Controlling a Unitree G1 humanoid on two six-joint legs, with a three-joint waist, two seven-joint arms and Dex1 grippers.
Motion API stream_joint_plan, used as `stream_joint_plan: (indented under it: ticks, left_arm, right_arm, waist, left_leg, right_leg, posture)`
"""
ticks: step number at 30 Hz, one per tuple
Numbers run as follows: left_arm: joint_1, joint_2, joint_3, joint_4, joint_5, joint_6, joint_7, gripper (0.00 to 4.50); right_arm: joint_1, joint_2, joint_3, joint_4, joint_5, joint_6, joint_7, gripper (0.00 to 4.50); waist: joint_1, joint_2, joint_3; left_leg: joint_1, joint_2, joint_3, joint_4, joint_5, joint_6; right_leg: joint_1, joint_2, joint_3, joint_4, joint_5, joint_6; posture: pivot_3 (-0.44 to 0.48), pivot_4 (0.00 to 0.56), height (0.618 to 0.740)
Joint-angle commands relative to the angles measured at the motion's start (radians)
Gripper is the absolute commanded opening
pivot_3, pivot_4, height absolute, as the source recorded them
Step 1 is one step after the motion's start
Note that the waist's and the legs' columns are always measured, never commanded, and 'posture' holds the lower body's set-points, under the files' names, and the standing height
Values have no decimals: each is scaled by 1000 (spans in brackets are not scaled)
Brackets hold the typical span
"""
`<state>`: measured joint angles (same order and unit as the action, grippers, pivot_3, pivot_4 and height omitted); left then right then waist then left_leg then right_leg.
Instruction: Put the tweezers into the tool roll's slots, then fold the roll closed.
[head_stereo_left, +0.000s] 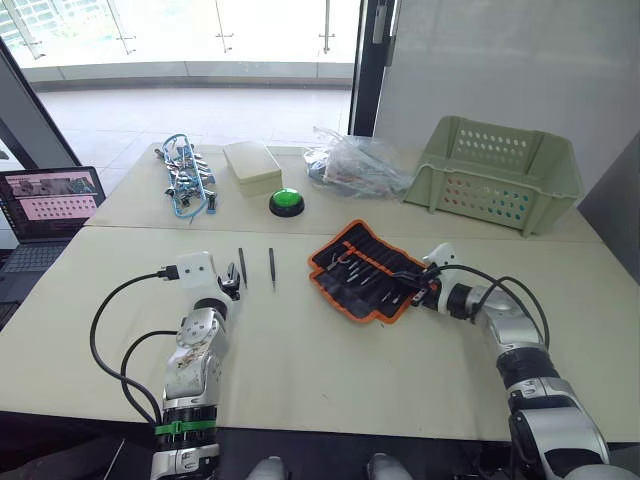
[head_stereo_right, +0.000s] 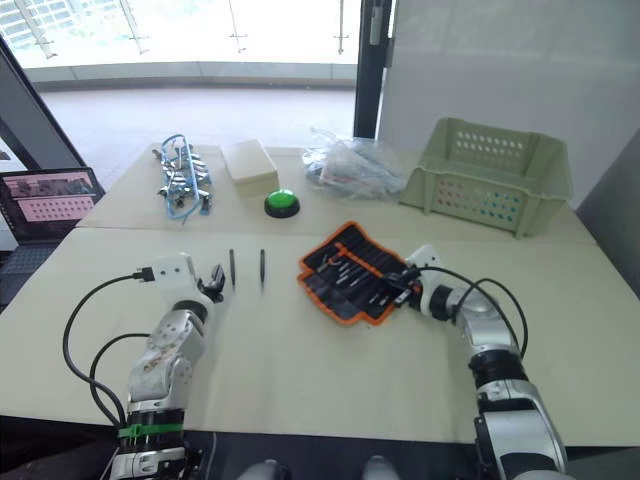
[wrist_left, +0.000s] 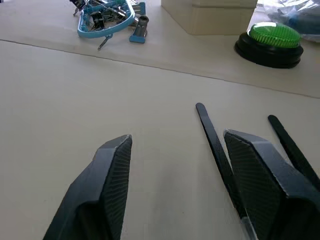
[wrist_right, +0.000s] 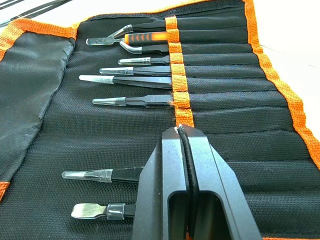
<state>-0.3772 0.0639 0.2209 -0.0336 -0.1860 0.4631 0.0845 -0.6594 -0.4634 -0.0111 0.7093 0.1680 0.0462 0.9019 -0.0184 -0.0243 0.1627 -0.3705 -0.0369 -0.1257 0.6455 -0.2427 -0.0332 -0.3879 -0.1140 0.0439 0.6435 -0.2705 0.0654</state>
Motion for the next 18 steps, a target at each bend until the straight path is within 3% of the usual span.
stream_joint_plan:
  ticks: [1, 17, 18]
  left_arm:
    - [-27, -7, -35, -14, 15, 76, 23, 3144]
    - [-103, -95, 13, 133, -22, 142, 88, 3144]
    - [-103, -98, 17, 134, -24, 138, 88, 2563]
  right_arm:
    - [10, -8, 3, -5, -14, 17, -3, 0]
    - [29, -18, -3, -43, -10, 39, -12, 0]
    - [30, -18, -2, -45, -10, 40, -13, 0]
  waist:
    - [0, 0, 0]
    - [2, 0, 0]
    - [2, 0, 0]
  left_leg:
    - [0, 0, 0, 0, 0, 0]
    - [0, 0, 0, 0, 0, -1]
    - [0, 0, 0, 0, 0, -1]
  right_leg:
    - [0, 0, 0, 0, 0, 0]
    - [0, 0, 0, 0, 0, 0]
    - [0, 0, 0, 0, 0, 0]
  posture:
    - [0, 150, 740]
    - [0, 150, 740]
    - [0, 150, 740]
